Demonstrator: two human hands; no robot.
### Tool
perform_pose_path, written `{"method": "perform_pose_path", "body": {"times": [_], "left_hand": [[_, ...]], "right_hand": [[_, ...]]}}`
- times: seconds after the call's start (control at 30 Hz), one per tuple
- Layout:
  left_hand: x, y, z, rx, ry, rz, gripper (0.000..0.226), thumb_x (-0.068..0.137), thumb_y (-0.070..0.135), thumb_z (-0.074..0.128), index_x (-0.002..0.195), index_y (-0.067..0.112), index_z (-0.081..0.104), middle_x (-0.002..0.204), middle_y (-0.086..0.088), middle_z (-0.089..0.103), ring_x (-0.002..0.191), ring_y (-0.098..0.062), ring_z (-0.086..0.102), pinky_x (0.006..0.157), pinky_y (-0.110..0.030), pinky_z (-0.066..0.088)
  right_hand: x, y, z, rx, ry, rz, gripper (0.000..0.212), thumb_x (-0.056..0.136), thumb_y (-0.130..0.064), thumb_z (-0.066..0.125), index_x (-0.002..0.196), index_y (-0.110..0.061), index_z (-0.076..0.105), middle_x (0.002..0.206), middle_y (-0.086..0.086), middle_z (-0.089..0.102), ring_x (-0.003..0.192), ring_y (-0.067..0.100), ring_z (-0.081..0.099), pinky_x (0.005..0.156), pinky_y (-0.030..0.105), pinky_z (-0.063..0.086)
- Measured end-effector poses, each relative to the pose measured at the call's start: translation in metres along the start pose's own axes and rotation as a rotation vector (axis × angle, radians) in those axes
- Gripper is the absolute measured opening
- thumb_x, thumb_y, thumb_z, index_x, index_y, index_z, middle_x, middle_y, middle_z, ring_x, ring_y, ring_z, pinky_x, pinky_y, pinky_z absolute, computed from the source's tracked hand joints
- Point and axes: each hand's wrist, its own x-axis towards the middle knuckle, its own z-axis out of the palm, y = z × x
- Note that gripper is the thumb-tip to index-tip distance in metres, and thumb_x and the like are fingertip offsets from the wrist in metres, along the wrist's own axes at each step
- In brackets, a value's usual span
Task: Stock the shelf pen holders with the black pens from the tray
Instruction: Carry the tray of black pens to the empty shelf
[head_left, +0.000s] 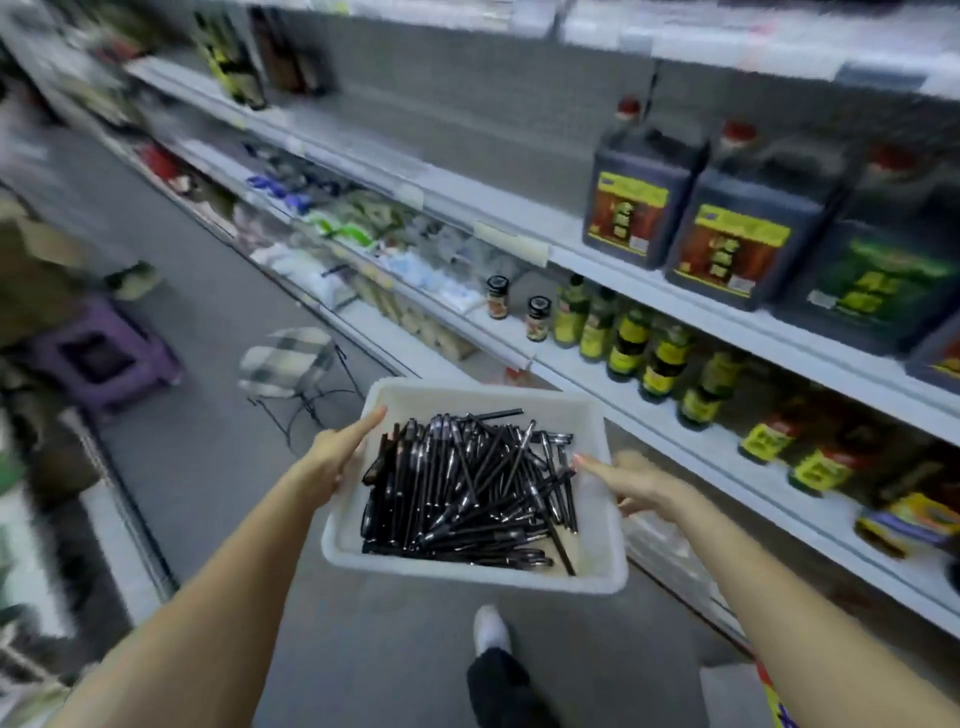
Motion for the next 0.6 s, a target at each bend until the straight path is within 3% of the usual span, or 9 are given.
{"method": "perform_pose_path", "body": {"times": [0.1, 0.2, 0.27, 0.37, 0.47, 0.6], "left_hand": [[0.046, 0.033, -0.036, -0.079, 0.029, -0.015, 0.089, 0.075, 0.063, 0.067, 0.138, 0.004, 0.045, 0.141, -0.014, 0.045, 0.124, -0.034, 0.046, 0.101, -0.042, 0.036], [0.091, 0.067, -0.068, -0.125, 0.063, -0.023, 0.09, 0.076, 0.057, 0.07, 0.141, 0.003, 0.039, 0.145, -0.015, 0.041, 0.129, -0.034, 0.042, 0.106, -0.044, 0.035], [0.117, 0.091, -0.089, -0.142, 0.109, 0.0, 0.071, 0.08, 0.047, 0.071, 0.13, 0.005, 0.046, 0.134, -0.014, 0.049, 0.118, -0.032, 0.048, 0.099, -0.041, 0.039], [0.153, 0.115, -0.122, -0.189, 0.181, -0.001, 0.058, 0.081, 0.039, 0.074, 0.121, 0.009, 0.044, 0.11, -0.01, 0.051, 0.097, -0.028, 0.049, 0.084, -0.038, 0.041], [0.204, 0.135, -0.162, -0.2, 0.273, -0.019, 0.083, 0.073, 0.045, 0.079, 0.128, -0.005, 0.043, 0.11, -0.015, 0.056, 0.091, -0.031, 0.056, 0.08, -0.041, 0.047], [0.27, 0.163, -0.21, -0.17, 0.246, -0.058, 0.12, 0.049, 0.065, 0.083, 0.137, -0.004, 0.039, 0.128, -0.021, 0.054, 0.107, -0.039, 0.058, 0.093, -0.052, 0.048]], "right_hand": [[0.056, -0.067, 0.013, -0.051, -0.09, -0.027, 0.05, 0.084, -0.06, 0.057, 0.107, -0.016, 0.053, 0.108, 0.008, 0.06, 0.105, 0.026, 0.06, 0.085, 0.04, 0.054], [0.107, -0.13, 0.026, -0.09, -0.137, -0.048, 0.062, 0.083, -0.059, 0.057, 0.128, -0.017, 0.049, 0.124, 0.007, 0.057, 0.116, 0.026, 0.055, 0.097, 0.045, 0.048], [0.137, -0.172, 0.035, -0.11, -0.153, -0.065, 0.073, 0.081, -0.062, 0.057, 0.137, -0.018, 0.042, 0.136, 0.009, 0.051, 0.121, 0.027, 0.052, 0.1, 0.045, 0.046], [0.178, -0.237, 0.048, -0.116, -0.141, -0.072, 0.062, 0.083, -0.06, 0.057, 0.125, -0.015, 0.045, 0.118, 0.009, 0.053, 0.107, 0.026, 0.055, 0.09, 0.041, 0.051], [0.218, -0.294, 0.068, -0.096, -0.197, -0.085, 0.058, 0.081, -0.062, 0.059, 0.112, -0.012, 0.053, 0.11, 0.006, 0.063, 0.1, 0.024, 0.062, 0.09, 0.043, 0.053], [0.26, -0.35, 0.089, -0.11, -0.2, -0.072, 0.053, 0.081, -0.063, 0.058, 0.11, -0.019, 0.052, 0.106, 0.007, 0.064, 0.096, 0.027, 0.065, 0.085, 0.045, 0.056]]}}
